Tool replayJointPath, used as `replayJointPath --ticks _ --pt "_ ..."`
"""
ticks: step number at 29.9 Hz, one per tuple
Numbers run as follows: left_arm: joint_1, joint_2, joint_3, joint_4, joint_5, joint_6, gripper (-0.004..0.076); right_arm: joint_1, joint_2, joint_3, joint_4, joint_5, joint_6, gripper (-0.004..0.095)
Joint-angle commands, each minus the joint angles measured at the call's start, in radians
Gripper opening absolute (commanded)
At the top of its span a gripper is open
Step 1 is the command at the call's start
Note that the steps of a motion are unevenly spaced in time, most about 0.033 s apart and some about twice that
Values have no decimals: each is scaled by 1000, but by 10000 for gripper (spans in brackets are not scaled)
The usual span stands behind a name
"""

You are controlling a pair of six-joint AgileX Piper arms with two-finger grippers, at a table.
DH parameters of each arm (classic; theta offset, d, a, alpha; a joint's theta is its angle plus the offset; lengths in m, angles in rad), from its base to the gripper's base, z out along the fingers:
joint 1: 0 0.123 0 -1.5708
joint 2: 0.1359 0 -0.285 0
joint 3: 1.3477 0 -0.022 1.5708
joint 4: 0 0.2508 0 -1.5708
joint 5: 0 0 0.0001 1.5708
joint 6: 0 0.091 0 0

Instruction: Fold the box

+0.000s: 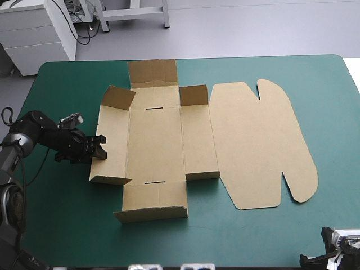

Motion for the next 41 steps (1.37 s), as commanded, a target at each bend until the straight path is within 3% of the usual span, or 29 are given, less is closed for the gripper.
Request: replayJointPath --ticks 1,16,18,20,23,33,41 --pt "-6 -9 -24 -67 19 -46 353 -5 -18 -19 -6 -67 -7 -14" --pt "-64 46 -24 -120 34 -46 326 -5 -18 -19 -6 -67 -7 -14" --pt "-64 46 -24 -120 34 -46 289 -5 -18 -19 -6 -67 -7 -14" --pt "-64 46 -24 -120 44 -46 200 -5 -18 -19 -6 -67 -7 -14" --pt "-62 46 -26 -121 58 -38 -12 -5 -18 -19 -6 -67 -7 -14" --pt "-62 46 -35 -98 124 27 -8 -5 -18 -19 -6 -63 -7 -14" --pt "-101 46 -307 127 232 -72 -8 -5 -18 -19 23 -100 -7 -14"
